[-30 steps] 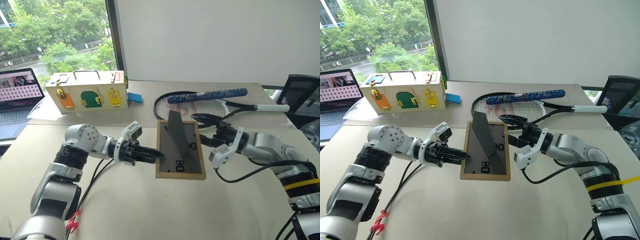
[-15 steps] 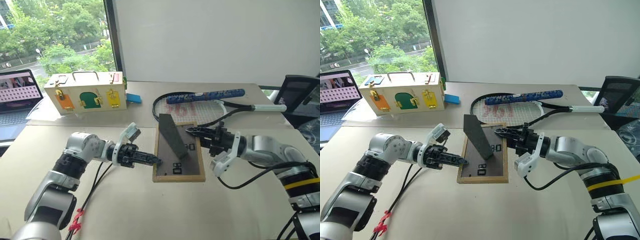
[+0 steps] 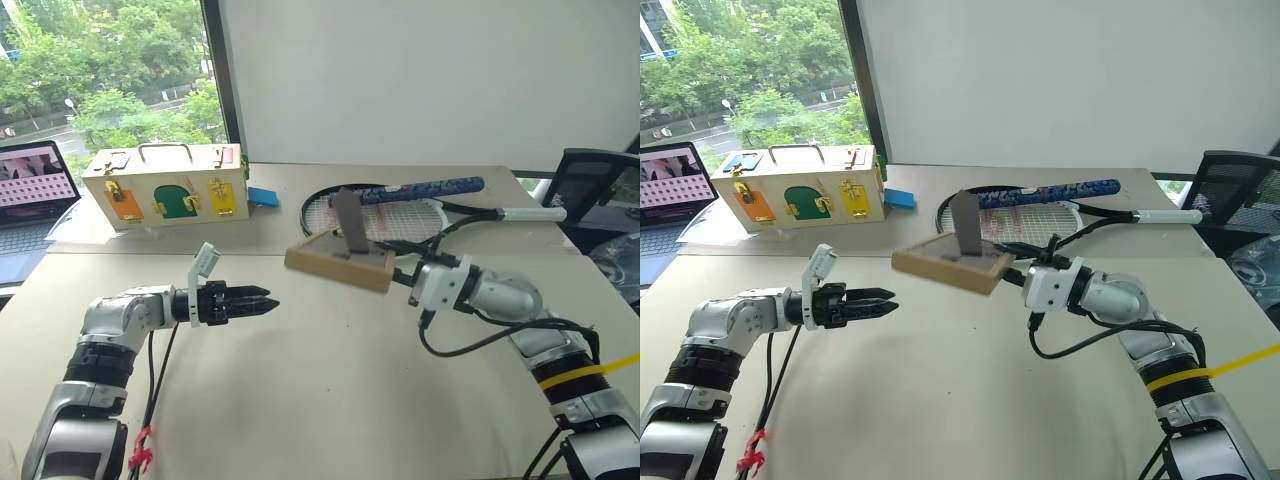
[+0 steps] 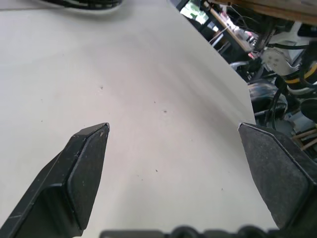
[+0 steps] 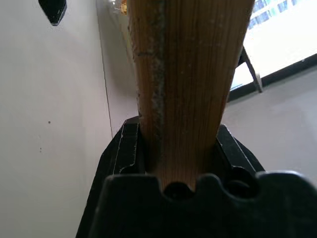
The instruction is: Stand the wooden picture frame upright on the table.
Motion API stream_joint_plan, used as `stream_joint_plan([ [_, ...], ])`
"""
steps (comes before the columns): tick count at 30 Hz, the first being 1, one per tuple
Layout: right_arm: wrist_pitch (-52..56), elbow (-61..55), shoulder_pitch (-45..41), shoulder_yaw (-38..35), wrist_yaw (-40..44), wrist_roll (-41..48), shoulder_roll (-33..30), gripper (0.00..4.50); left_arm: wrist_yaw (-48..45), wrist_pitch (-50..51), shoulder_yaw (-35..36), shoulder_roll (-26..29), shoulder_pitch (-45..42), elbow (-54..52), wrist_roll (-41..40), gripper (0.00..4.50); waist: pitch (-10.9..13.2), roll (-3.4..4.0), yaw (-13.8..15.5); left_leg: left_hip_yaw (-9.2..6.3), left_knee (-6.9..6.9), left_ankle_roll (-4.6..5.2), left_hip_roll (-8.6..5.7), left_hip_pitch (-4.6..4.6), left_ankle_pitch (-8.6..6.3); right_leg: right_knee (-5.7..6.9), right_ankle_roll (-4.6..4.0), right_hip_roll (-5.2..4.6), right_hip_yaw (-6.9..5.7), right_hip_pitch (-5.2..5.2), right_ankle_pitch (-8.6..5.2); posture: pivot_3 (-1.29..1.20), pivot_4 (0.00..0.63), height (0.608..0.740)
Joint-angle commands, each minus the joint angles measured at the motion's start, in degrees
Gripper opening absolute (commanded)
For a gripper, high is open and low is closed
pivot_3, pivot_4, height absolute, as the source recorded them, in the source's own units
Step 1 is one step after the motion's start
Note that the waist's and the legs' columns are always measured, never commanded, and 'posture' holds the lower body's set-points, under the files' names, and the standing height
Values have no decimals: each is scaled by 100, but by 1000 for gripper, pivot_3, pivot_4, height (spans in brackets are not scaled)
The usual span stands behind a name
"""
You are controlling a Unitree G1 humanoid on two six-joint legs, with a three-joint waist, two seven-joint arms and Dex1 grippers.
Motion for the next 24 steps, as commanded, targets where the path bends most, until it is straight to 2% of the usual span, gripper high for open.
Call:
stream_joint_plan([
  [1, 2361, -537, -58, -424, 383, 1692, 368, 1252, 327, -155, 503, 2, 248, -904, -220, 4500, 1, 1, 8, -1, 1, 1, 0, 11, 2, 2, 0, 0, -2, 12, 0, 0, 150, 740],
  [4, 4214, -736, -35, -463, 553, 2461, 510, 1251, 465, -769, 564, -77, 729, -1668, 19, 4500, 3, 5, 23, -3, -1, 1, 0, 53, 2, -2, -1, -2, -5, 56, -1, 0, 150, 740],
  [9, 5656, -660, -135, -579, 501, 2761, 731, 1251, 1250, -1851, 808, -487, 883, -2065, 469, 4500, 3, 4, 77, -3, 2, 1, 0, 51, 2, -2, -3, 0, -6, 49, -2, 0, 150, 740],
  [14, 6196, -476, -16, -579, 923, 2847, 791, 1251, 1238, -1660, 969, -468, 1007, -2101, 139, 4500, 3, 4, 95, -3, -3, 4, 0, 48, 0, -5, -2, 0, -6, 46, -3, 0, 150, 740],
  [24, 7340, -274, 311, -732, 1238, 3256, 1187, 1250, 1060, -1746, 790, -285, 1323, -2064, 314, 4500, 3, 4, 24, -3, -1, 8, 0, 52, -3, -8, -1, 0, -7, 52, -4, 0, 150, 740],
])
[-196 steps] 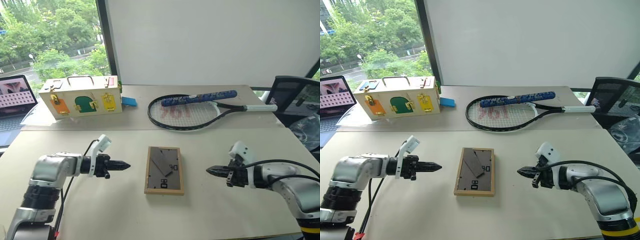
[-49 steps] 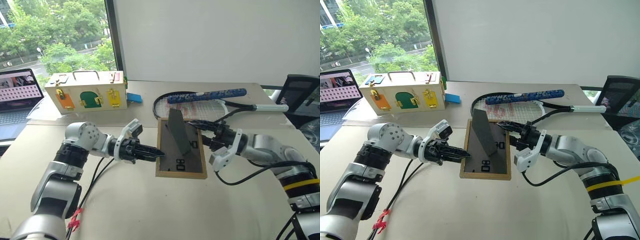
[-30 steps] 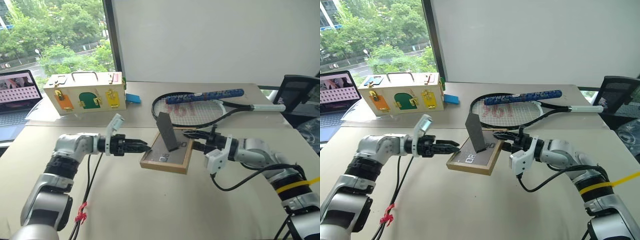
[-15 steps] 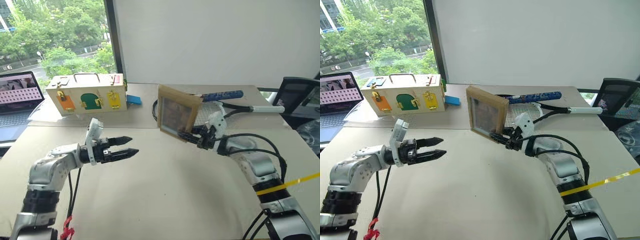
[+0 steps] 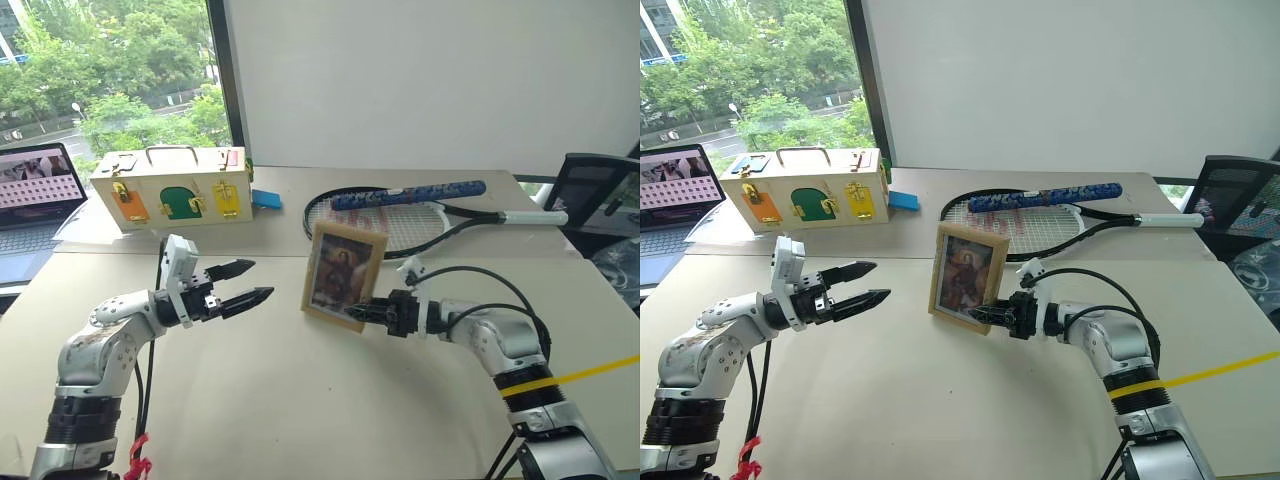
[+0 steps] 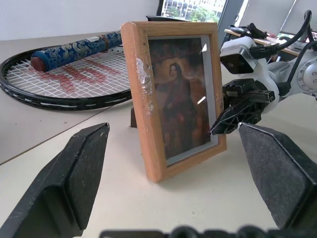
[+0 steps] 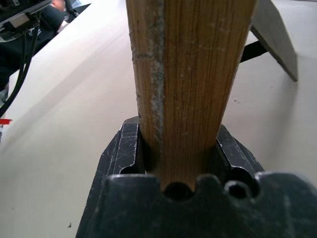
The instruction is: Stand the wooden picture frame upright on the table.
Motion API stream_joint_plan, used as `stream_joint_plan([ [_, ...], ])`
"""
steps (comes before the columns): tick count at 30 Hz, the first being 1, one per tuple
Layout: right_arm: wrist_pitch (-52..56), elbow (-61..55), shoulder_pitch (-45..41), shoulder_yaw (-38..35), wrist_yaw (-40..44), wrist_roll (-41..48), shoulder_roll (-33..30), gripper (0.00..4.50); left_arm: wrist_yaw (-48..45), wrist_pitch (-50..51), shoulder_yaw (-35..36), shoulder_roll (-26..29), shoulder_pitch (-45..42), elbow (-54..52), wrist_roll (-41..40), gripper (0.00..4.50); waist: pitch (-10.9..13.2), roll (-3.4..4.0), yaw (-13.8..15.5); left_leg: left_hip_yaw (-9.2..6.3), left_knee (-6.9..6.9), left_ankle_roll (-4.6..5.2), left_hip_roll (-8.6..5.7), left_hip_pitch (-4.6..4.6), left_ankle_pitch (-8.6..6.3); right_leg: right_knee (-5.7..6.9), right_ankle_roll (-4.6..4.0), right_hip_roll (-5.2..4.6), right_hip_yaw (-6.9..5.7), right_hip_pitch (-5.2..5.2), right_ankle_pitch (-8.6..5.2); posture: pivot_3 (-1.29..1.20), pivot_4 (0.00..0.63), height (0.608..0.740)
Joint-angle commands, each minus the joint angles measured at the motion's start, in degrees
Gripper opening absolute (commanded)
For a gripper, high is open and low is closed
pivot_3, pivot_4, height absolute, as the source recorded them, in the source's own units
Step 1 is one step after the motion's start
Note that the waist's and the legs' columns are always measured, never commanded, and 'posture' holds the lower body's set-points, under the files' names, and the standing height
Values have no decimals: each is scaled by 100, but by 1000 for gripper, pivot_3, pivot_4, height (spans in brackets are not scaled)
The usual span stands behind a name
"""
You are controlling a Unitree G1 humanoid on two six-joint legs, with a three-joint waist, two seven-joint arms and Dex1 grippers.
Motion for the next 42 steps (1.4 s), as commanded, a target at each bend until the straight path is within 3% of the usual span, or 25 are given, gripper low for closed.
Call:
stream_joint_plan([
  [1, 408, -61, 160, -219, 38, 235, 141, 1249, -113, -63, -6, 112, 88, -131, -24, 4500, 0, 0, -6, 0, 0, 0, 0, 0, 0, 0, 0, 0, 0, 0, 0, 0, 150, 740],
  [8, 428, -229, 450, -154, -165, 5, 300, 1239, -180, -65, 31, 164, 155, -109, -52, 4500, 0, 1, -36, -1, -3, 0, 0, 0, 0, -1, 0, 0, -2, -1, -2, 0, 150, 740],
  [17, -433, -600, 549, 293, -286, -986, 159, 1238, -257, -246, -131, 121, -15, 161, 122, 4500, 0, 0, -39, -1, -3, 0, 0, 2, -1, -2, 6, 0, -2, -1, -7, 0, 150, 740],
  [19, -455, -673, 565, 298, -242, -1023, 115, 2247, -295, -288, -184, 105, -80, 228, 153, 4500, 0, 0, -41, -1, -4, 0, 0, 3, -1, -1, 7, 0, -3, -2, -7, 0, 150, 740],
  [26, -381, -1121, 1053, -242, 39, -763, -373, 4481, -599, -376, -37, 290, -195, 614, 149, 4500, 0, 0, -18, -1, -7, -1, 0, -4, -1, -10, 8, -1, -3, -4, -8, 0, 150, 740],
  [34, -878, -1668, 2343, -1659, 476, -305, -1223, 4481, -498, -496, -142, 464, -15, 748, 457, 4500, 0, -1, 45, -1, -11, 1, 0, -6, -3, -32, 28, -4, -5, 1, -21, 0, 150, 740],
  [38, -969, -3149, 3389, -2783, 706, 354, -1498, 4481, 99, -854, -333, 295, 314, 463, 1038, 4500, 2, 4, 35, -1, -16, 2, 0, -6, -3, -36, 28, -4, -5, 0, -21, 0, 150, 740],
  [42, -1364, -4031, 4161, -3237, 395, -36, -1586, 4481, 188, -1189, -384, 177, 693, 223, 1192, 4500, 2, 1, -23, -1, -19, 3, 0, -5, -5, -40, 25, -4, -5, 2, -21, 0, 150, 740],
])
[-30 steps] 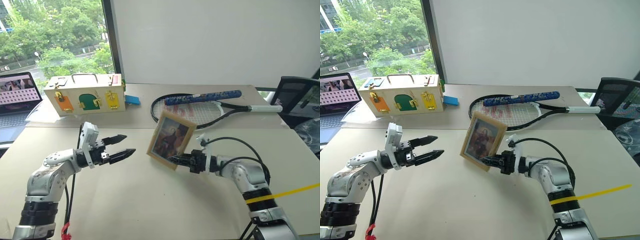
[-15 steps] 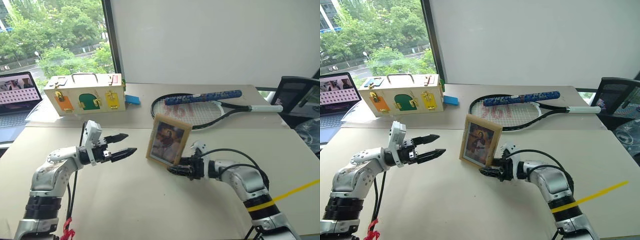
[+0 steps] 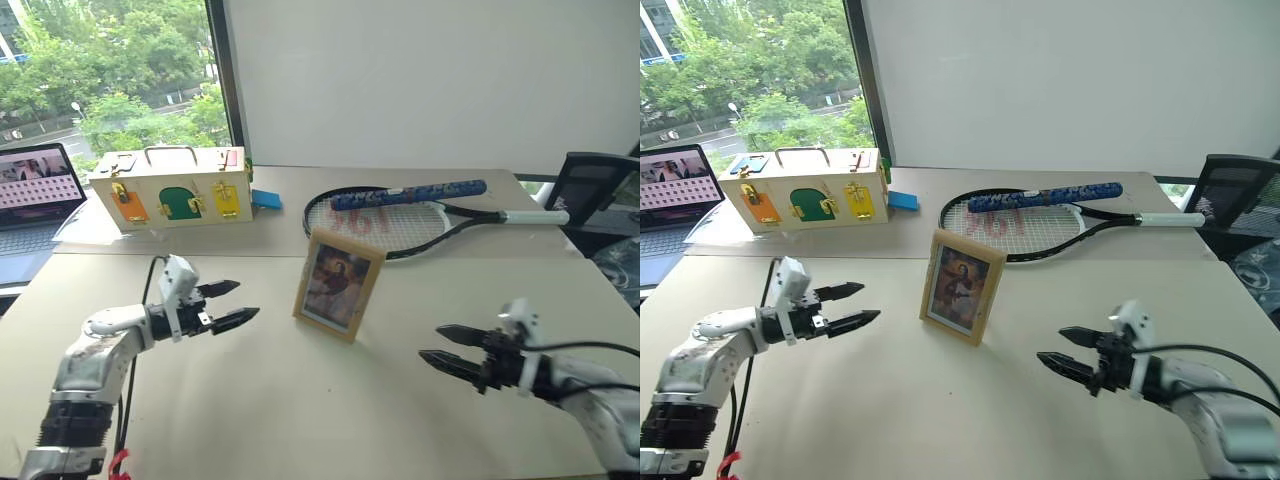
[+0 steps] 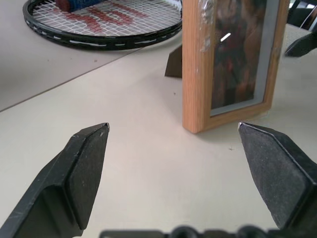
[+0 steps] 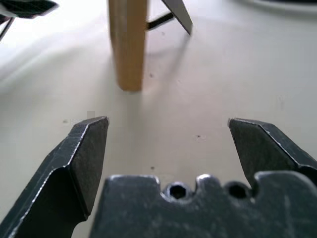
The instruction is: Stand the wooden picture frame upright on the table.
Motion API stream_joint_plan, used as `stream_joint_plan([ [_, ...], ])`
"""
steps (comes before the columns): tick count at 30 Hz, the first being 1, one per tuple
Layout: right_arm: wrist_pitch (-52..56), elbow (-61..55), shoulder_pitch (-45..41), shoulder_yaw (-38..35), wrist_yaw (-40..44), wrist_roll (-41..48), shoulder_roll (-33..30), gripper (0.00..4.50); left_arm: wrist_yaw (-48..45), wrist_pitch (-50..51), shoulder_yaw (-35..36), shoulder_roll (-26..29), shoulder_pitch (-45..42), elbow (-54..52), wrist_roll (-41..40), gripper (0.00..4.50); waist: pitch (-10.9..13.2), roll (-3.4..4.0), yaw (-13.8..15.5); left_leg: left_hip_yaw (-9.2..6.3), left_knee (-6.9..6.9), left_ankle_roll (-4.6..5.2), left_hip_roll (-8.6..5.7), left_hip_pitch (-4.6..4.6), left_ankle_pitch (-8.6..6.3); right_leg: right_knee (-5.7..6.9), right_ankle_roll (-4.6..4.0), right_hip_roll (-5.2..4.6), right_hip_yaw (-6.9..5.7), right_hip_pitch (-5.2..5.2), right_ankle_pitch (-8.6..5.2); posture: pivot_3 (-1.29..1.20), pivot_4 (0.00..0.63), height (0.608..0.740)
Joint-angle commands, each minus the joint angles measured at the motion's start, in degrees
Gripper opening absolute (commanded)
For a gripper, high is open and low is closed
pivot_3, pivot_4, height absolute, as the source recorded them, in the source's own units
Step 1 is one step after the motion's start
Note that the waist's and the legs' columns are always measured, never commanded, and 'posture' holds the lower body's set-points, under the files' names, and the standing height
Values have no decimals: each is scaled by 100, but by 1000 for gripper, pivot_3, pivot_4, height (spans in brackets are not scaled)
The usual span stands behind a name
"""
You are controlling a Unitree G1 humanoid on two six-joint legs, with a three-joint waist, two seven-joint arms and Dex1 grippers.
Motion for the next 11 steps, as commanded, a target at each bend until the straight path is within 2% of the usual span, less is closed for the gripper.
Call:
stream_joint_plan([
  [1, -381, -882, 460, -435, -363, -208, 19, 4481, 131, -372, -27, -75, 224, -377, 137, 4500, 0, -3, -24, 0, 1, 0, 1, 2, 0, -2, 1, 0, 0, 2, 0, 0, 150, 740],
  [6, -285, -1314, 610, -332, -990, -204, 268, 4481, 306, -377, -217, -262, 255, -473, 232, 4500, 0, -4, -26, 0, 14, 0, 0, 1, 1, -22, 7, -5, 0, 7, 0, 0, 150, 740],
  [11, -239, -1420, 613, -224, -1271, -157, 317, 4481, 240, -402, -268, -326, 210, -468, 177, 4500, 0, -4, -25, 0, 10, 0, 0, 0, 0, -26, 5, -6, 0, 7, 2, 0, 150, 740],
])
